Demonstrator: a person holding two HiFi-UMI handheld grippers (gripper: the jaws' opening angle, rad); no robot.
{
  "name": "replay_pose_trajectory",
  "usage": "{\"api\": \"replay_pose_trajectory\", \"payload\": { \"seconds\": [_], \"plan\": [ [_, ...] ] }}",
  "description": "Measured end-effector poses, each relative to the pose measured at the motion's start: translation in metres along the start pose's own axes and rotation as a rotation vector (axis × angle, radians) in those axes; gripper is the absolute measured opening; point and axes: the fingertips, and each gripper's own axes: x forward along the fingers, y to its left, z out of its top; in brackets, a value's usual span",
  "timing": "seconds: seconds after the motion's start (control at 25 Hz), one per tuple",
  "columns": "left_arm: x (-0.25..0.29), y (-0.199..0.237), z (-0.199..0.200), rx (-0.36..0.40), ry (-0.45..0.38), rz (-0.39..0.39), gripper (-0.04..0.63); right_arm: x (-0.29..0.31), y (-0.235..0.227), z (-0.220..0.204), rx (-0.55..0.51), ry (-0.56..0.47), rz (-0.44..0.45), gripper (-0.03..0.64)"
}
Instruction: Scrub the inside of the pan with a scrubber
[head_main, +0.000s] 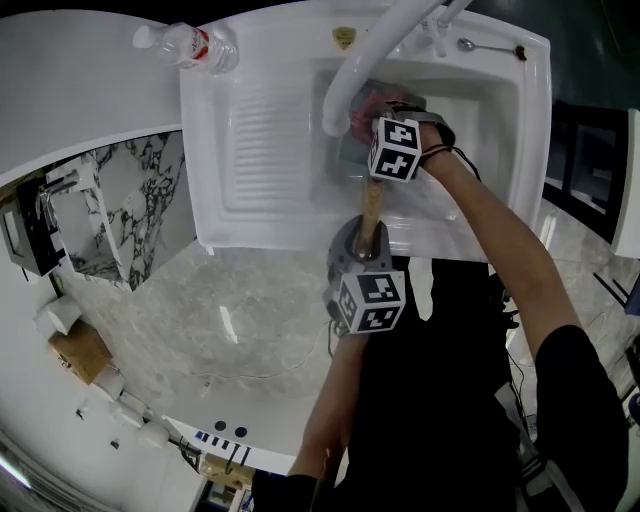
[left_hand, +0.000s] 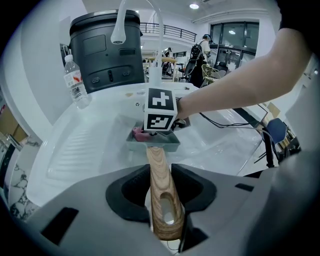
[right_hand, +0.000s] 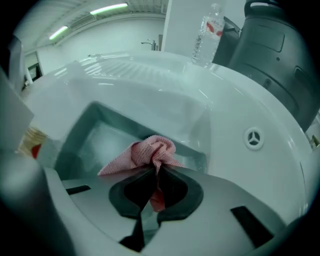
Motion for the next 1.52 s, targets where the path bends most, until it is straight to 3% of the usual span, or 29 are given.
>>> {"api": "replay_pose_trajectory", "payload": {
  "seconds": [0.2, 0.44, 0.72, 1.08, 1.52],
  "plan": [
    [0.0, 0.0, -0.002, -0.002, 0.003, -0.009, 0.15, -0.02, 0.039, 0.02, 0.034, -0.075, 0.127, 0.035],
    [0.001, -0.001, -0.002, -0.005, -0.005, -0.029, 0.152, -0.038, 0.059, 0.021, 0.045, -0.062, 0.216, 0.035],
    [-0.004, -0.003, -0.001, -0.048, -0.016, -0.12, 0.155, -0.087, 0.046, 0.02, 0.115, -0.083, 0.124, 0.036],
    [-0.018, -0.005, 0.007, -0.063, -0.118, -0.21, 0.172, -0.181, 0.032, 0.014, 0.171, -0.164, -0.038, 0.035],
    [-0.096, -0.007, 0.055, -0.077, -0.307, -0.08, 0.172, -0.322, 0.038, -0.036, 0.287, -0.287, -0.24, 0.037]
  ]
}}
